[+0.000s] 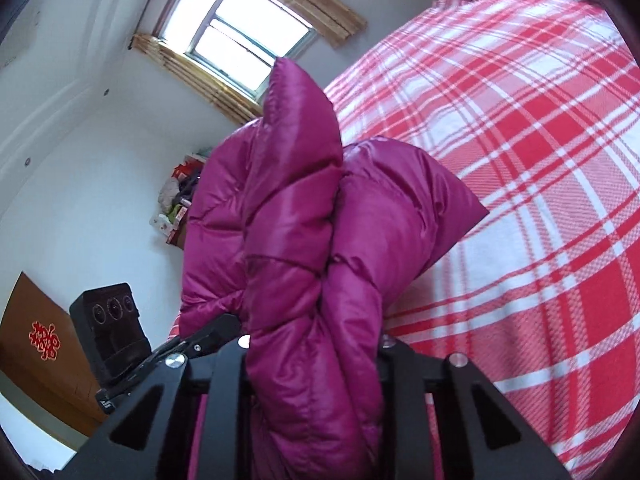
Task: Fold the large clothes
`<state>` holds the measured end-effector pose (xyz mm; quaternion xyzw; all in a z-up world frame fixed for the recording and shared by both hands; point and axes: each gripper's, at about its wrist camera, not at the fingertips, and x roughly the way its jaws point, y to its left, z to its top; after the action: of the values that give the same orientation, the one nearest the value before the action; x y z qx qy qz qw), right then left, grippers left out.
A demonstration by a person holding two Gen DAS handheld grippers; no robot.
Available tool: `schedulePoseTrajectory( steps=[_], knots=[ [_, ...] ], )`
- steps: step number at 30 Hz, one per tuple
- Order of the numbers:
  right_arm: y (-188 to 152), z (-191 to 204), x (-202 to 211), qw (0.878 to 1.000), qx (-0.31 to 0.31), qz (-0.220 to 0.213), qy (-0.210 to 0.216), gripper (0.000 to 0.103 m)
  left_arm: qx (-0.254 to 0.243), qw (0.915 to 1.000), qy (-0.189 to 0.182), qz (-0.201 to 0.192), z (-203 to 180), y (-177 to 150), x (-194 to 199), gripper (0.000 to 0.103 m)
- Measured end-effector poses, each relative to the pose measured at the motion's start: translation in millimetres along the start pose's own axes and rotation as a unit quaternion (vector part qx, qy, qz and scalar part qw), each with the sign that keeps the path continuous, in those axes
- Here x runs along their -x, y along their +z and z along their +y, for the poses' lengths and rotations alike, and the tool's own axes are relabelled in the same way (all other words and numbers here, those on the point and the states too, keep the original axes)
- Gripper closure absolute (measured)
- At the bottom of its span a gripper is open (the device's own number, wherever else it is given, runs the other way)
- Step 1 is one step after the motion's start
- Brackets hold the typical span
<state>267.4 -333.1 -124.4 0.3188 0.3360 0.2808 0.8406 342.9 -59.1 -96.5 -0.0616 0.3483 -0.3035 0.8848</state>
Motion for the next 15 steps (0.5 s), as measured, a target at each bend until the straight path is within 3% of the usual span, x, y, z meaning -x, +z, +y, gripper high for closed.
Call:
schedulePoseTrajectory(
  steps=[6,15],
  knots=[
    [-10.7,39.1,-23.2,0.999,0.028,0.021,0.029,0.077,-0.007,0.9988,0.040,-0.028,11.4,-9.0,55.4,0.071],
    [-22.8,106.2,-93.1,0.993,0.070,0.074,0.065,0.077,0.035,0.9918,0.102,-0.068,60.3,-31.4,131.1,0.071]
  ],
)
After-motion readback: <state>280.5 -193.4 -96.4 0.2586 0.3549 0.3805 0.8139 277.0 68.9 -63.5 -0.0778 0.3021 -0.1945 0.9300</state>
